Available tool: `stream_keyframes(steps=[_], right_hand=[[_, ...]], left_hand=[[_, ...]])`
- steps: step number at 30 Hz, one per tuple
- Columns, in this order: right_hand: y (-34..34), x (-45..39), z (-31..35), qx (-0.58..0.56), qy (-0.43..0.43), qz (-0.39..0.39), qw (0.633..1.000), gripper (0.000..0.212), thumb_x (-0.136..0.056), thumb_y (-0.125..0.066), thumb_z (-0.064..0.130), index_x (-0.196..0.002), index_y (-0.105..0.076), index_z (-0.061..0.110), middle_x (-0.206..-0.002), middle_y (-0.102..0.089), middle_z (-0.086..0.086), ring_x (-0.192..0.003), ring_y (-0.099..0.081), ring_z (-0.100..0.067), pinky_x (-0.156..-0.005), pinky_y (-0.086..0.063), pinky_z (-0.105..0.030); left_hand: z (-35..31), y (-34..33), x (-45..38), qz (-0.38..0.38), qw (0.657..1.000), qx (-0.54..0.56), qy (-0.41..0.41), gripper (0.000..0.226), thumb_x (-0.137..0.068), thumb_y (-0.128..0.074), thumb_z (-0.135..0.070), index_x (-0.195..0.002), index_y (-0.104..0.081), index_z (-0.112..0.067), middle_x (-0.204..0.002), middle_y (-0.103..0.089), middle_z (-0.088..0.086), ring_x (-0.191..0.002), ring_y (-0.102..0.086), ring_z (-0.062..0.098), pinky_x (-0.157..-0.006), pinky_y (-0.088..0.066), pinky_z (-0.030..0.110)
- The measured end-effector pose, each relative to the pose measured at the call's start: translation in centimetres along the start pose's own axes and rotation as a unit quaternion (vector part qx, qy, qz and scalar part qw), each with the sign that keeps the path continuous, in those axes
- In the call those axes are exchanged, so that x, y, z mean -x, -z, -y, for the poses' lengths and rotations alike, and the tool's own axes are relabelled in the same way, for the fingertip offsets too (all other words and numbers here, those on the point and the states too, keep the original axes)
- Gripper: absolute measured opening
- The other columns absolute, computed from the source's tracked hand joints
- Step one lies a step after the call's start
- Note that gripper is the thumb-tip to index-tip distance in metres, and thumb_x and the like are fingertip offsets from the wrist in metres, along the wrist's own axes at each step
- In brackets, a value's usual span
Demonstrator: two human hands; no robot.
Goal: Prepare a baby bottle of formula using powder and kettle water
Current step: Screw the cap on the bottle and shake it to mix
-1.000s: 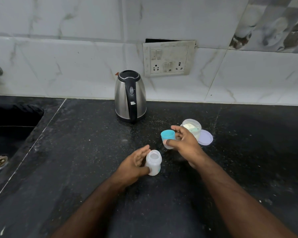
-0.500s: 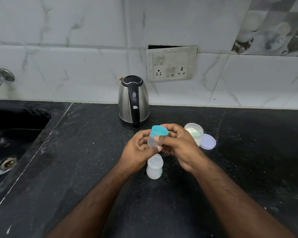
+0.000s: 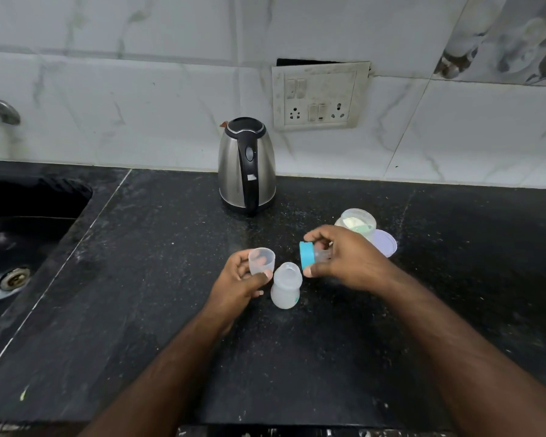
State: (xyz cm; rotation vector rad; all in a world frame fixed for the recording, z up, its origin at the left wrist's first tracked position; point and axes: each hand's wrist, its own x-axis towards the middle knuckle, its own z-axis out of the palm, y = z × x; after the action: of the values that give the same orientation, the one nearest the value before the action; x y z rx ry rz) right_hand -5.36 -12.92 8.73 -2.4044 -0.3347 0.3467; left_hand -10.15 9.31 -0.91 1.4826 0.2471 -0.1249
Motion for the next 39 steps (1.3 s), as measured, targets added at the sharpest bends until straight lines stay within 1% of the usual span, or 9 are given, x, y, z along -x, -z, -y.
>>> stream_keyframes(steps=[3,7,11,16,22,26,28,33,39], right_hand=[[-0.6,-0.4,1.1,0.082,0.030,0.016,0.996,0.052,-0.070,-0.093,0.025,-0.109,-0.060,0.035,-0.103,-0.059,0.014,-0.091,-0.060,-0.009,-0.076,-0.049,-0.024],[-1.8,-1.0,2.5,0.185,0.069,0.064,0.978,0.054,-0.077,-0.088,0.020,-0.124,-0.063,0.031,-0.112,-0.052,0.008,-0.103,-0.055,-0.012,-0.088,-0.048,-0.029],[-2.4,-1.6,3.4,0.224,0.072,0.100,0.967,0.054,-0.082,-0.085,0.018,-0.129,-0.062,0.029,-0.115,-0.047,0.008,-0.106,-0.053,-0.013,-0.087,-0.045,-0.027],[-2.3,-1.8,3.6,0.236,0.079,0.121,0.961,0.054,-0.082,-0.085,0.014,-0.129,-0.063,0.026,-0.128,-0.058,0.005,-0.117,-0.056,-0.015,-0.096,-0.049,-0.030],[-2.6,-2.0,3.0,0.206,0.068,0.089,0.972,0.046,-0.076,-0.088,0.020,-0.115,-0.067,0.027,-0.110,-0.063,0.010,-0.101,-0.060,-0.011,-0.079,-0.048,-0.027],[-3.4,-1.9,1.8,0.181,0.045,0.026,0.982,0.040,-0.072,-0.087,0.044,-0.098,-0.063,0.026,-0.093,-0.060,0.011,-0.084,-0.057,-0.009,-0.064,-0.040,-0.026],[-3.4,-1.6,1.1,0.180,0.051,0.026,0.982,0.050,-0.071,-0.087,0.049,-0.108,-0.063,0.026,-0.100,-0.058,0.012,-0.087,-0.054,-0.005,-0.067,-0.040,-0.023],[-2.7,-1.2,0.9,0.107,0.085,0.068,0.988,0.068,-0.078,-0.083,0.022,-0.141,-0.059,0.032,-0.131,-0.065,0.016,-0.103,-0.058,0.006,-0.084,-0.045,-0.013],[-3.7,-1.1,0.6,0.122,0.050,-0.004,0.991,0.078,-0.073,-0.089,0.046,-0.141,-0.054,0.027,-0.117,-0.065,0.008,-0.102,-0.059,-0.007,-0.083,-0.050,-0.026]], left_hand=[[1.3,-0.1,-0.2,-0.010,1.000,-0.010,0.010,0.040,-0.093,-0.075,-0.017,-0.124,-0.054,-0.030,-0.113,-0.076,-0.012,-0.095,-0.070,0.009,-0.069,-0.053,0.030],[1.9,-0.8,-0.2,-0.015,0.998,0.046,0.047,0.034,-0.098,-0.067,-0.026,-0.127,-0.049,-0.032,-0.115,-0.075,-0.001,-0.080,-0.072,0.015,-0.056,-0.053,0.027],[1.7,-1.9,0.2,-0.024,0.995,0.078,0.059,0.042,-0.088,-0.063,-0.045,-0.127,-0.049,-0.042,-0.117,-0.065,-0.003,-0.093,-0.064,0.013,-0.062,-0.058,0.029],[1.3,-3.2,-0.3,-0.007,0.989,0.137,0.056,0.034,-0.103,-0.053,-0.046,-0.134,-0.042,-0.043,-0.130,-0.067,-0.001,-0.112,-0.072,0.018,-0.071,-0.064,0.052],[0.5,-4.6,-1.1,0.020,0.981,0.184,0.061,0.028,-0.107,-0.042,-0.050,-0.132,-0.036,-0.042,-0.119,-0.075,0.012,-0.098,-0.078,0.032,-0.065,-0.063,0.055],[0.6,-4.9,-1.4,0.011,0.979,0.191,0.072,0.029,-0.107,-0.042,-0.050,-0.133,-0.035,-0.040,-0.119,-0.074,0.016,-0.094,-0.078,0.036,-0.062,-0.062,0.053],[0.8,-5.0,-1.5,0.010,0.978,0.193,0.074,0.031,-0.106,-0.043,-0.050,-0.134,-0.035,-0.038,-0.121,-0.072,0.018,-0.094,-0.078,0.039,-0.062,-0.062,0.054],[1.0,-5.0,-1.8,0.008,0.982,0.179,0.064,0.036,-0.107,-0.041,-0.051,-0.136,-0.033,-0.031,-0.120,-0.074,0.015,-0.095,-0.078,0.038,-0.063,-0.063,0.054],[1.0,-5.2,-2.0,-0.008,0.979,0.186,0.080,0.036,-0.107,-0.041,-0.050,-0.138,-0.035,-0.034,-0.119,-0.073,0.016,-0.087,-0.079,0.036,-0.061,-0.062,0.052]])
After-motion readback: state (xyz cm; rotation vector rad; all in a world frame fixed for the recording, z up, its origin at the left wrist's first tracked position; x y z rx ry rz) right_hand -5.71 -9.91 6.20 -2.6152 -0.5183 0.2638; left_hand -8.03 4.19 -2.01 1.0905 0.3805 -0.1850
